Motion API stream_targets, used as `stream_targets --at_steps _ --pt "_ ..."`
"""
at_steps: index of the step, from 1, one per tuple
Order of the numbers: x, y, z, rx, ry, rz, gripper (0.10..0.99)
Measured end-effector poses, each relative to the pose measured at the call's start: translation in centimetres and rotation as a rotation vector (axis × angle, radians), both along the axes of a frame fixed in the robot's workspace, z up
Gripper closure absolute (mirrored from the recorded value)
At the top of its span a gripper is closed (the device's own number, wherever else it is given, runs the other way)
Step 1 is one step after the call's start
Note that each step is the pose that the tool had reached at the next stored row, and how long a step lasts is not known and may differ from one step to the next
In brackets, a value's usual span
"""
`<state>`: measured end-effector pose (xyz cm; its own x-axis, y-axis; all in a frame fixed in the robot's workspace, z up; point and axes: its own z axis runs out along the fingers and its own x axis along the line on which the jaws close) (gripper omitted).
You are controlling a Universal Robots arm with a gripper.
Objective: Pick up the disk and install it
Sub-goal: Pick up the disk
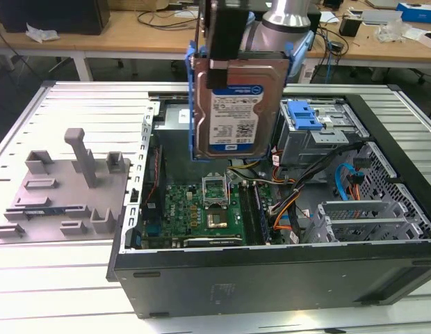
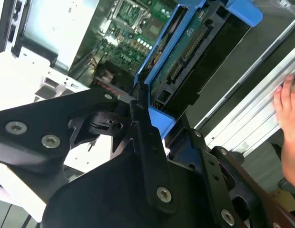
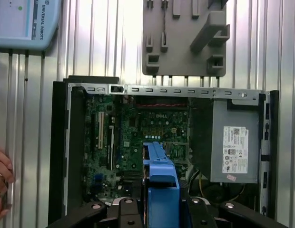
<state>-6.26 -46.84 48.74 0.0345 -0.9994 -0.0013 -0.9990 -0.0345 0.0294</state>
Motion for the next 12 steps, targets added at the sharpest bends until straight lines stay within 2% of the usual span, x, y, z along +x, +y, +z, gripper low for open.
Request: stream_targets --at_steps 6,8,12 --pt "2.30 -0.40 -0.01 0.000 -0.0001 0.000 0.718" --pt "2.67 -0.42 0.00 0.000 0.0000 0.000 0.718" --pt "2.72 -0.42 0.00 0.000 0.0000 0.000 0.718"
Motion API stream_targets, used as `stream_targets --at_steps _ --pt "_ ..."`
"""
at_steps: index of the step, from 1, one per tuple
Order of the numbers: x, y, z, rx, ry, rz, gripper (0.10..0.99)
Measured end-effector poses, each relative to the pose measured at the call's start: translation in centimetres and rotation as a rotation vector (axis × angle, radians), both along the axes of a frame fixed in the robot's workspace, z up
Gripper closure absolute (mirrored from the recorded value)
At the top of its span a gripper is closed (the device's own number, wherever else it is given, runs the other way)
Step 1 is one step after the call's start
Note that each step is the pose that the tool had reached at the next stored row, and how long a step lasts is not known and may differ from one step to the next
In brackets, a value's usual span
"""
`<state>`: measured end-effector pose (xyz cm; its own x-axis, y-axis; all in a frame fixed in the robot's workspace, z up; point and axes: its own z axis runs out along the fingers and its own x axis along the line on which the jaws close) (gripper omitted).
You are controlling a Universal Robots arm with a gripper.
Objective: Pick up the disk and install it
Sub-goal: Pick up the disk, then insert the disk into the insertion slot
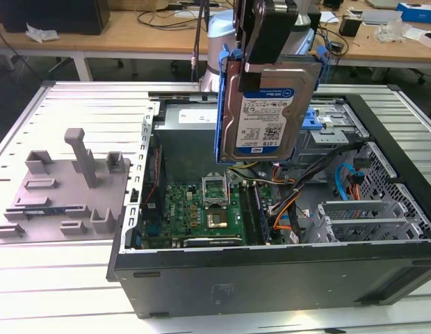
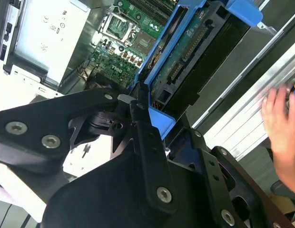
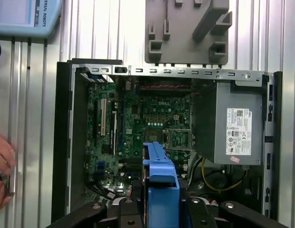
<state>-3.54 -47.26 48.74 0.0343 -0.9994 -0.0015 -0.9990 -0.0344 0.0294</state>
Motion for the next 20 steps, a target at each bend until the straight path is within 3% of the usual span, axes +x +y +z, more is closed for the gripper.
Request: stream_targets --at_steps 20 --pt "0.05 0.00 0.00 0.000 0.0000 0.000 0.718"
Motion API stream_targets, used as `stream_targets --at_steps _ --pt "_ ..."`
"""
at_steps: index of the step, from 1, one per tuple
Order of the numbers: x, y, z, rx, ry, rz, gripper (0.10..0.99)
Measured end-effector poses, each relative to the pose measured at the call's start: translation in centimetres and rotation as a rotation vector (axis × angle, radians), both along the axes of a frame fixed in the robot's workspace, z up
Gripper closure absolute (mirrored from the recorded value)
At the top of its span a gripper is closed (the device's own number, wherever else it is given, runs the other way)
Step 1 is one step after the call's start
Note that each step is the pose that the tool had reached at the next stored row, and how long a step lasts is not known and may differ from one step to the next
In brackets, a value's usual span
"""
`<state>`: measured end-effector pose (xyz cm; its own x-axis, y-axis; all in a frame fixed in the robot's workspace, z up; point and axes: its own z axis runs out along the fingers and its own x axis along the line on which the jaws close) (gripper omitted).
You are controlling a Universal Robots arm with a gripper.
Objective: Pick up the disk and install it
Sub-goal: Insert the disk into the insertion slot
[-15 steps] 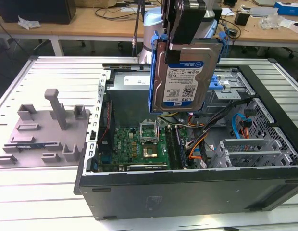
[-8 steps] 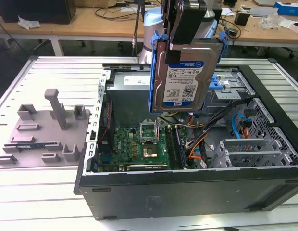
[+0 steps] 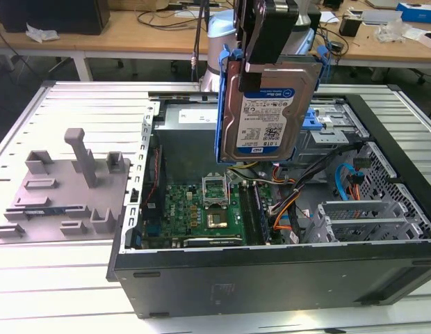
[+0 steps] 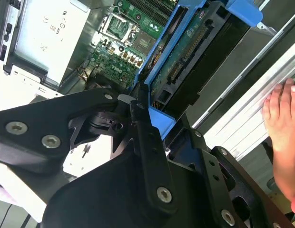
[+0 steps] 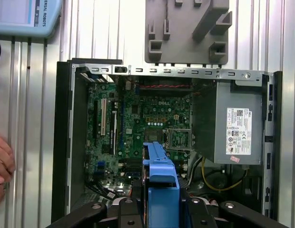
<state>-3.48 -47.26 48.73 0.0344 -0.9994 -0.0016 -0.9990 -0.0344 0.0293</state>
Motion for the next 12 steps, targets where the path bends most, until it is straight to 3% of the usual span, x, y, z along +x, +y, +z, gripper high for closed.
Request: stream_targets --at_steps 4,8,12 --pt "0.01 -0.05 0.00 0.000 -0.0001 0.000 0.718" --pt "0.03 -0.54 -0.07 0.027 -0.0001 -0.016 0.718" --pt "0.11 -0.60 -0.17 0.030 -0.0004 -0.042 0.718"
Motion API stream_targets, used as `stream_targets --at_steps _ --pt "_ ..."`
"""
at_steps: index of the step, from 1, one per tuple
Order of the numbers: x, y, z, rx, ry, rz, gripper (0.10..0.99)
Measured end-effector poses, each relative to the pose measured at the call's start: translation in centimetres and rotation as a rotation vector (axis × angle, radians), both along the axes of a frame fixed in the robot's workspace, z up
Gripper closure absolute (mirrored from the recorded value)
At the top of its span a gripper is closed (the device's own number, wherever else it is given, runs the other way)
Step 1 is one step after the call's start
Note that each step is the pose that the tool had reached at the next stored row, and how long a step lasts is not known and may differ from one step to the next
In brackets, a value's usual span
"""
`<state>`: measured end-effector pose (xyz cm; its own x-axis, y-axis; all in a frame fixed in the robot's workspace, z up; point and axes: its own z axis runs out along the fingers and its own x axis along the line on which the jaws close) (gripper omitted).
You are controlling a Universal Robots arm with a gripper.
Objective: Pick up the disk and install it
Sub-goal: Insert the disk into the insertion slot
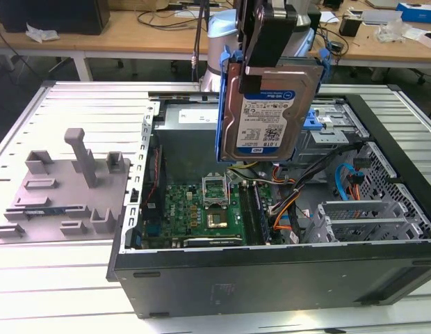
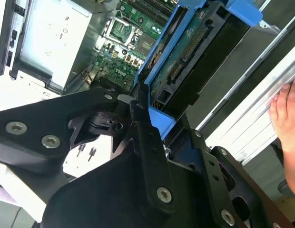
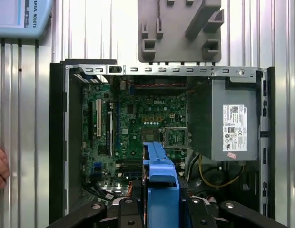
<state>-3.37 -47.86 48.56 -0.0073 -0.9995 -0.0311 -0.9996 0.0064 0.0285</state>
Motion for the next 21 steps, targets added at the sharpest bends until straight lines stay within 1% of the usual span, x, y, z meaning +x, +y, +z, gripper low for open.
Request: stream_targets --at_steps 7,14,16,19,21 --pt "0.23 -0.09 -0.20 0.001 0.0001 -0.031 0.718" --pt "0.24 -0.09 -0.20 0.001 0.0000 -0.032 0.718" --pt "0.29 -0.21 -0.21 0.001 -0.0001 -0.031 0.718" --pt "0.81 -0.52 -0.20 0.001 0.0001 -0.032 0.718" --pt "1.55 -0.86 -0.21 0.001 0.0000 -0.032 0.718"
